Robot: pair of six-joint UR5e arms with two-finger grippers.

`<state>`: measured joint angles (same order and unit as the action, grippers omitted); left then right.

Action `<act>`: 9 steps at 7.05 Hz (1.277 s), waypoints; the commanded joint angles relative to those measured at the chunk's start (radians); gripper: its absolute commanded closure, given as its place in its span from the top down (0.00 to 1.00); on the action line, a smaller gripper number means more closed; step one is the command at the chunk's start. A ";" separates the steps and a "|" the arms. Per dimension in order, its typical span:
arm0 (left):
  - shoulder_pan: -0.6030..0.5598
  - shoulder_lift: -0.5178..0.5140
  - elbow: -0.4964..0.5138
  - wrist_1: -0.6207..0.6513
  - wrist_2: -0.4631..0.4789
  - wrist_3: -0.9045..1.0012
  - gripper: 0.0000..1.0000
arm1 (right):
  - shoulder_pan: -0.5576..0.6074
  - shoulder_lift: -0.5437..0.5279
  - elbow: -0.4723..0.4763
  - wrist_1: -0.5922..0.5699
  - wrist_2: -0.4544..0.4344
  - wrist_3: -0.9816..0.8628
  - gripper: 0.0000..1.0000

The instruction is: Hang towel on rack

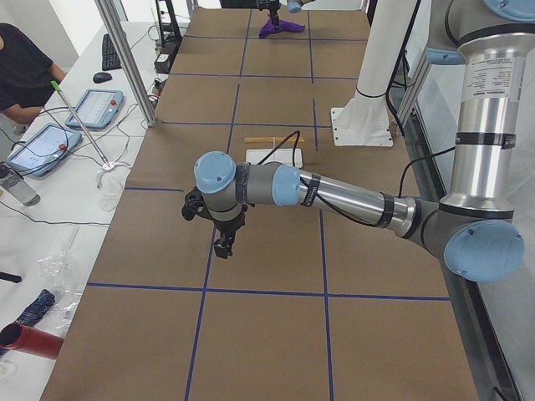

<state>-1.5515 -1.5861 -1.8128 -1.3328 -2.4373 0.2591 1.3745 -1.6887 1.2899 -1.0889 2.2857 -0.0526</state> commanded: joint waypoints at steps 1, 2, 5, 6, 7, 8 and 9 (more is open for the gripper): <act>0.001 0.000 -0.003 0.000 0.000 0.000 1.00 | -0.002 -0.002 -0.006 -0.003 0.003 -0.010 0.00; -0.001 0.000 -0.010 0.001 0.000 0.000 1.00 | 0.000 -0.002 -0.006 -0.002 0.003 -0.010 0.00; -0.001 0.000 -0.032 0.003 0.000 -0.003 1.00 | 0.026 -0.002 0.124 -0.020 0.058 -0.003 0.00; -0.001 0.000 -0.043 0.003 -0.002 -0.009 1.00 | 0.061 -0.015 0.217 -0.064 0.079 0.000 0.00; -0.001 -0.014 -0.045 0.001 -0.009 -0.009 1.00 | 0.063 -0.052 0.362 -0.095 0.077 0.028 0.00; -0.001 -0.021 -0.031 0.001 -0.069 -0.012 1.00 | 0.060 -0.040 0.490 -0.153 0.086 0.203 0.00; -0.001 -0.023 -0.019 0.003 -0.177 -0.023 1.00 | -0.007 -0.034 0.597 -0.155 0.090 0.376 0.00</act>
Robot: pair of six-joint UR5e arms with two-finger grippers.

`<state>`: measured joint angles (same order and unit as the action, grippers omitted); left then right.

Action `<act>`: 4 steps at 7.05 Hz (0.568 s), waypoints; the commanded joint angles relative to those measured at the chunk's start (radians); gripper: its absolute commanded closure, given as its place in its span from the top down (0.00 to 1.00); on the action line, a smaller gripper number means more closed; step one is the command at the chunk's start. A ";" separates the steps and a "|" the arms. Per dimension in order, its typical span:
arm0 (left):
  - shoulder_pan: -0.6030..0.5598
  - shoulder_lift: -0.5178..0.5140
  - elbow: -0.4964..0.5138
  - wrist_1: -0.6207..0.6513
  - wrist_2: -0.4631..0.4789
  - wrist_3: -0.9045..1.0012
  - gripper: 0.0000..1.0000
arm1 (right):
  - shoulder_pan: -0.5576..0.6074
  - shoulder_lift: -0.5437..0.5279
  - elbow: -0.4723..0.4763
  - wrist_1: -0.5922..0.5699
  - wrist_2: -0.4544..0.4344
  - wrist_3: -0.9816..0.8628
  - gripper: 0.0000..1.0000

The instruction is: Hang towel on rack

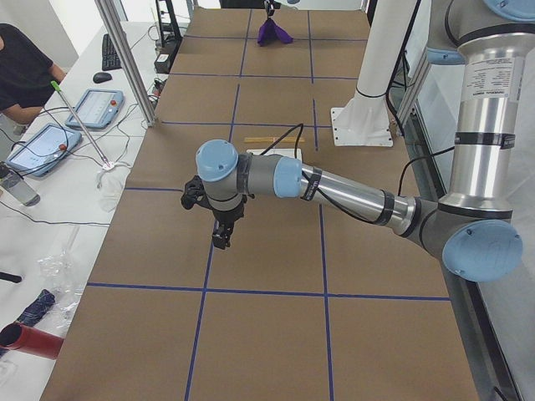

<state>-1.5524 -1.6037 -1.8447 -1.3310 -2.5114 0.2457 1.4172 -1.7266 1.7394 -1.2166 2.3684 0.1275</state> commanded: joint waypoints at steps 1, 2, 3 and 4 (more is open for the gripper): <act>0.000 -0.052 0.003 0.000 -0.122 -0.151 1.00 | -0.114 0.059 0.205 -0.029 0.011 0.345 0.00; 0.003 -0.127 -0.002 0.000 -0.121 -0.330 1.00 | -0.165 0.131 0.235 -0.029 0.021 0.459 0.00; 0.038 -0.162 -0.008 -0.048 -0.122 -0.424 1.00 | -0.217 0.212 0.252 -0.035 0.021 0.597 0.00; 0.072 -0.166 -0.008 -0.168 -0.129 -0.477 1.00 | -0.271 0.320 0.253 -0.061 0.014 0.767 0.00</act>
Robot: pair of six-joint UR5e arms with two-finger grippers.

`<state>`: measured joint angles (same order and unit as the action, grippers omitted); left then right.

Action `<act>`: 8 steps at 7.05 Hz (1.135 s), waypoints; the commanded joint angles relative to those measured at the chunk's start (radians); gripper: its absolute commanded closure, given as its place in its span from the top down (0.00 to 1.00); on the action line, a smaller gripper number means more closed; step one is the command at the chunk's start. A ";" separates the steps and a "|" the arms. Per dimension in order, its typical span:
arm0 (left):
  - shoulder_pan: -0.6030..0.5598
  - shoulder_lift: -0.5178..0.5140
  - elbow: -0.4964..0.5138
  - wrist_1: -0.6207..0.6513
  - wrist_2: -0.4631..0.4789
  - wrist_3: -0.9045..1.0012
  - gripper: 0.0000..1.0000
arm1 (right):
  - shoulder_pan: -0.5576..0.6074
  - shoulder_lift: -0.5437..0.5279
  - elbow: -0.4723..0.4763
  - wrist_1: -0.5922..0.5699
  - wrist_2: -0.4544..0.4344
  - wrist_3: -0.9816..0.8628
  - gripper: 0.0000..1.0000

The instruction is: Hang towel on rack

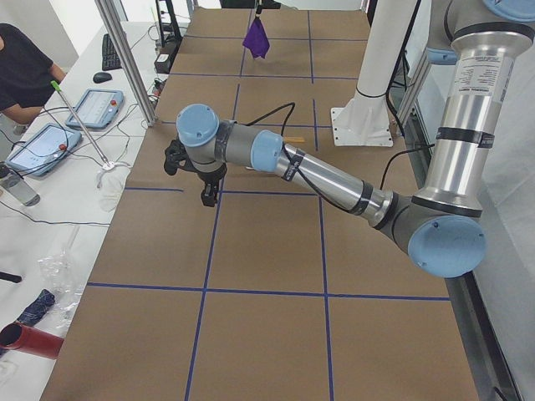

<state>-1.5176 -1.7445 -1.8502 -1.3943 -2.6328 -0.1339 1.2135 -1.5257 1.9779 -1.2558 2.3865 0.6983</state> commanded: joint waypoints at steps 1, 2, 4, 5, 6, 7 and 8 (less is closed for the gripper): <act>0.100 -0.045 0.000 -0.215 -0.010 -0.335 1.00 | -0.122 0.259 0.015 -0.054 -0.016 0.442 0.00; 0.164 -0.076 0.006 -0.356 -0.004 -0.583 1.00 | -0.144 0.347 0.021 -0.074 -0.027 0.615 0.00; 0.299 -0.145 0.043 -0.523 0.005 -0.889 0.98 | -0.243 0.447 0.024 -0.076 -0.106 0.793 0.00; 0.338 -0.238 0.098 -0.547 0.035 -1.047 0.95 | -0.296 0.487 0.022 -0.077 -0.157 0.858 0.00; 0.396 -0.283 0.097 -0.551 0.078 -1.154 0.95 | -0.324 0.508 0.025 -0.076 -0.188 0.892 0.00; 0.439 -0.303 0.097 -0.592 0.092 -1.212 0.95 | -0.344 0.515 0.033 -0.076 -0.196 0.897 0.00; 0.494 -0.319 0.100 -0.686 0.149 -1.280 0.95 | -0.363 0.515 0.047 -0.076 -0.217 0.914 0.00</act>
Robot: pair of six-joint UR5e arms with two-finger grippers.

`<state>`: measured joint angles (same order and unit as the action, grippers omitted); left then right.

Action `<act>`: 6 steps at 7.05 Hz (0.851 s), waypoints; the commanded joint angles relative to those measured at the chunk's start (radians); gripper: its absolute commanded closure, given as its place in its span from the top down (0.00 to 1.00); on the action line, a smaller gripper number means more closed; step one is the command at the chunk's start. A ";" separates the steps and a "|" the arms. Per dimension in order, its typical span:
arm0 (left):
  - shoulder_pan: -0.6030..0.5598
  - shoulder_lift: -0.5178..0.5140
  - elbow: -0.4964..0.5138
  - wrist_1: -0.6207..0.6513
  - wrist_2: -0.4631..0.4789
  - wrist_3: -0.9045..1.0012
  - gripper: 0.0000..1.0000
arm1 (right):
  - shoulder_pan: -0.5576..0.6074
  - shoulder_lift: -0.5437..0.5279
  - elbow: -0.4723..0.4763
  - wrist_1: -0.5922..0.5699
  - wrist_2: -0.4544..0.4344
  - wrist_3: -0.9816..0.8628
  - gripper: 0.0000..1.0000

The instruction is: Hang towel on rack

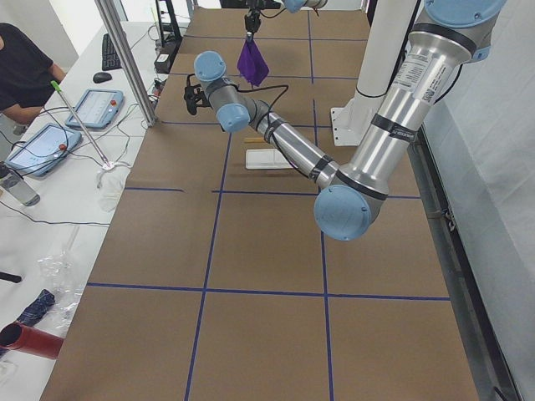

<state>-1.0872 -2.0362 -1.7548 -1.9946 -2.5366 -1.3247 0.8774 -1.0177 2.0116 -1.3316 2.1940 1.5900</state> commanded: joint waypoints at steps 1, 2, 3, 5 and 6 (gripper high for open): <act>0.152 -0.050 0.008 -0.187 0.165 -0.188 0.95 | -0.052 0.007 0.027 0.000 -0.046 0.033 0.00; 0.227 -0.068 0.015 -0.234 0.258 -0.314 0.95 | -0.069 0.016 0.035 0.000 -0.060 0.056 0.00; 0.233 -0.085 0.030 -0.260 0.268 -0.396 0.95 | -0.077 0.016 0.038 0.000 -0.066 0.060 0.00; 0.243 -0.093 0.070 -0.419 0.268 -0.634 0.95 | -0.083 0.039 0.039 0.000 -0.068 0.074 0.00; 0.259 -0.095 0.086 -0.491 0.268 -0.722 0.95 | -0.083 0.053 0.036 0.002 -0.073 0.097 0.00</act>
<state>-0.8444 -2.1268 -1.6914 -2.3909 -2.2706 -1.9225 0.7969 -0.9816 2.0503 -1.3311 2.1257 1.6660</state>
